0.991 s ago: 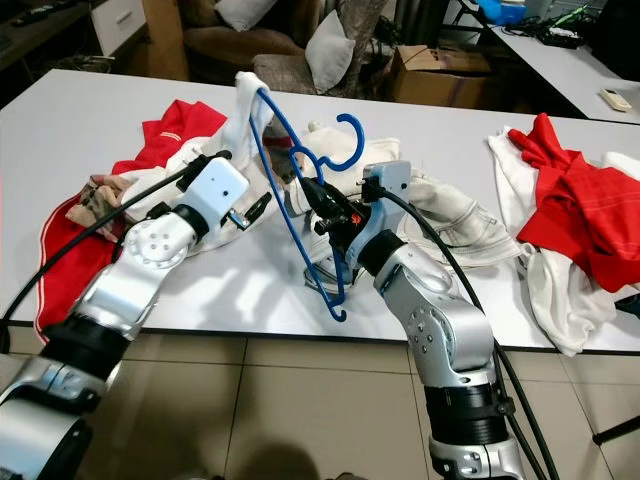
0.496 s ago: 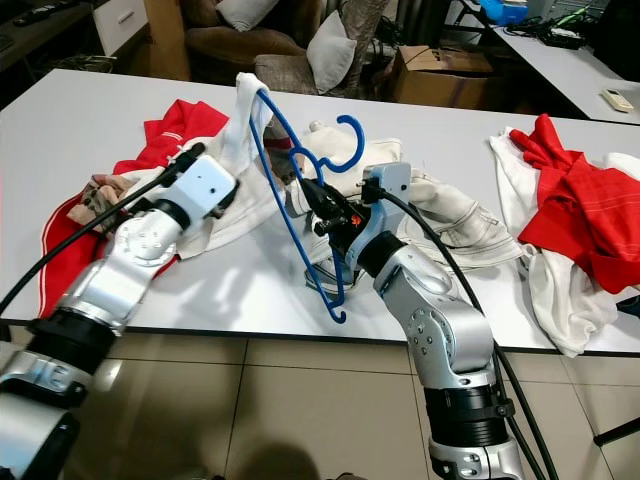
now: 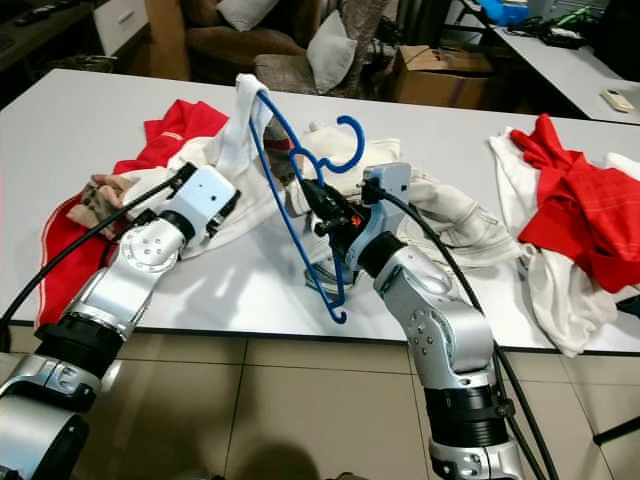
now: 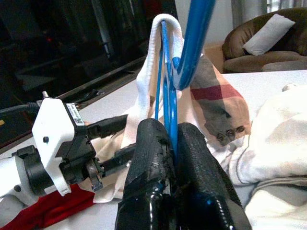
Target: Hang hanger
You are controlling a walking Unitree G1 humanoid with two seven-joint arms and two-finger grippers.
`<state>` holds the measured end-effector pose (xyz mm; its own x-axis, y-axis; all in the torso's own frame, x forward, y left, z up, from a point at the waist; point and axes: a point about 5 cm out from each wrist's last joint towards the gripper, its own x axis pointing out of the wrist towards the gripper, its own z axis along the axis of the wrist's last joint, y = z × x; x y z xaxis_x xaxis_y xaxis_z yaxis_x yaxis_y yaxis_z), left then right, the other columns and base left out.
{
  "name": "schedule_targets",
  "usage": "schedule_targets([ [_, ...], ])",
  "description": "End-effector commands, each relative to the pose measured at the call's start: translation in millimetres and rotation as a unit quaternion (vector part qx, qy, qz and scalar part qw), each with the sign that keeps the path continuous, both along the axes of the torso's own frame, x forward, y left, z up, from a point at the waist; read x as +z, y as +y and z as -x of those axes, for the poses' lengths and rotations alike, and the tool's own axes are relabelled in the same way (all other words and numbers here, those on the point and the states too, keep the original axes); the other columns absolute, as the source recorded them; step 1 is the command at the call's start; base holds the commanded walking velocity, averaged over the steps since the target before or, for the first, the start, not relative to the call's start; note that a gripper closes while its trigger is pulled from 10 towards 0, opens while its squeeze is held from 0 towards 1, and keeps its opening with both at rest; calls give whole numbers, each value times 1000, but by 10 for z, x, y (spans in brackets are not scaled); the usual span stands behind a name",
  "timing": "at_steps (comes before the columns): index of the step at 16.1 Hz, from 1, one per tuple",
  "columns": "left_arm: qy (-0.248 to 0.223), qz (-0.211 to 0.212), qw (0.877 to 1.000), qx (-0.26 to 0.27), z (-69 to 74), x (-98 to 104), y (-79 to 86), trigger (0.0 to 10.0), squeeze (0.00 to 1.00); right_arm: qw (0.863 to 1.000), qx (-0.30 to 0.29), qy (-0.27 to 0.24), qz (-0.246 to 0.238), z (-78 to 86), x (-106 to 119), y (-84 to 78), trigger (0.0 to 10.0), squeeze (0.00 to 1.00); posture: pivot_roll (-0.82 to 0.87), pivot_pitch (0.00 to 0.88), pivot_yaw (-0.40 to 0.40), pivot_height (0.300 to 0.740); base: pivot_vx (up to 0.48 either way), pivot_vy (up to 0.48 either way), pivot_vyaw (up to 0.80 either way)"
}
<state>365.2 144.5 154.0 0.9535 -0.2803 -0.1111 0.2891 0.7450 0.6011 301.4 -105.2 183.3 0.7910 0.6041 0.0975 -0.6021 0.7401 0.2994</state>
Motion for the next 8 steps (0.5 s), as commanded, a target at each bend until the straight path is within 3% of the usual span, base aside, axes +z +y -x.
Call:
schedule_targets([
  [1,12,11,1000,5,-7,-22,17,0,0,1000,-4,-8,3,2,48,-26,10000,0,-52,0,-46,740,0,0,0],
  [8,31,11,999,29,-58,-84,90,0,0,1000,3,-11,1,6,60,7,10000,0,-51,0,-47,740,0,0,0],
])
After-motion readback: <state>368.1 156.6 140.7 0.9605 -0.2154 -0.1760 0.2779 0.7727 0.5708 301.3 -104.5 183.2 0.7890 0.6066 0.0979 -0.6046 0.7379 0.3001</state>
